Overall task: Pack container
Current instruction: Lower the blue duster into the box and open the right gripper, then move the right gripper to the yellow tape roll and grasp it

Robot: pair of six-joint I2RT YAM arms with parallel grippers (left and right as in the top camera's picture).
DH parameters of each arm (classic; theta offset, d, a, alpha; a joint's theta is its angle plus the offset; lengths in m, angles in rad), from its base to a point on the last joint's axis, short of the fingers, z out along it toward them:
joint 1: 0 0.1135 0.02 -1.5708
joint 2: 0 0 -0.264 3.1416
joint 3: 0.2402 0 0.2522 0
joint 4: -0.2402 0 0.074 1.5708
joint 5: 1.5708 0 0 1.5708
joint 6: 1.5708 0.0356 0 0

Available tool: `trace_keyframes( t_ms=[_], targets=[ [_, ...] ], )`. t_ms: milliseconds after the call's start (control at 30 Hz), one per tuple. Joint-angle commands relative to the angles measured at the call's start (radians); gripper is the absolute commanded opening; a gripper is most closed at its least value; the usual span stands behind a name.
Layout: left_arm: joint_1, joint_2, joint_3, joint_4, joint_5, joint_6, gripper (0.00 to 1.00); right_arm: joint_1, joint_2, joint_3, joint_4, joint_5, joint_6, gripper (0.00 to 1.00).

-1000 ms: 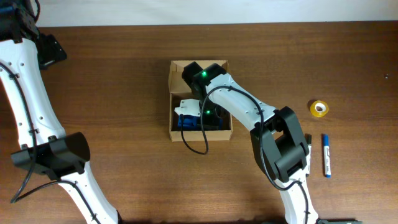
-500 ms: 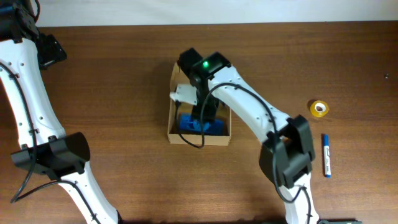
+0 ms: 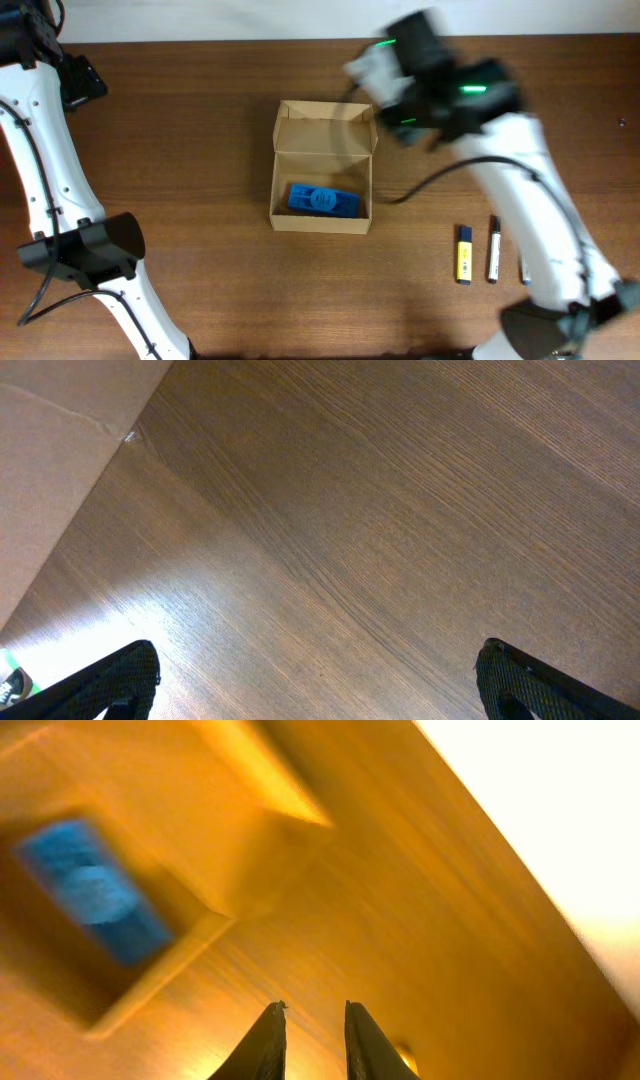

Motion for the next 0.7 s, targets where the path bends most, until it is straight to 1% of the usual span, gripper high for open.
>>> trace_keyframes(
  t_ms=[0, 100, 200, 267, 300, 367, 433, 500, 667],
  targets=[
    [0.003, -0.003, -0.005, -0.001, 0.0, 0.011, 1.0, -0.203, -0.098, -0.16, 0.061, 0.027, 0.139, 0.21],
    [0.003, -0.003, -0.005, -0.001, 0.001, 0.011, 1.0, -0.394, -0.131, -0.291, 0.14, -0.04, 0.259, 0.18],
    [0.002, -0.003, -0.005, -0.001, 0.001, 0.011, 1.0, -0.544, -0.096, -0.362, 0.144, -0.106, 0.433, 0.11],
    [0.002, -0.003, -0.005, -0.001, 0.001, 0.011, 1.0, -0.607, -0.058, -0.392, 0.14, -0.129, 0.53, 0.11],
    [0.002, -0.003, -0.005, -0.001, 0.001, 0.011, 1.0, -0.63, -0.037, -0.402, 0.14, -0.144, 0.554, 0.12],
    [0.003, -0.003, -0.005, -0.001, 0.001, 0.011, 1.0, -0.669, 0.01, -0.412, 0.138, -0.164, 0.591, 0.2],
    [0.003, -0.003, -0.005, -0.001, 0.0, 0.011, 1.0, -0.69, 0.052, -0.412, 0.136, -0.165, 0.611, 0.23],
    [0.003, -0.003, -0.005, -0.001, 0.0, 0.011, 1.0, -0.702, 0.088, -0.412, 0.142, -0.164, 0.621, 0.32],
    [0.002, -0.003, -0.005, -0.001, 0.001, 0.011, 1.0, -0.721, 0.173, -0.412, 0.154, -0.159, 0.624, 0.38]
  ],
)
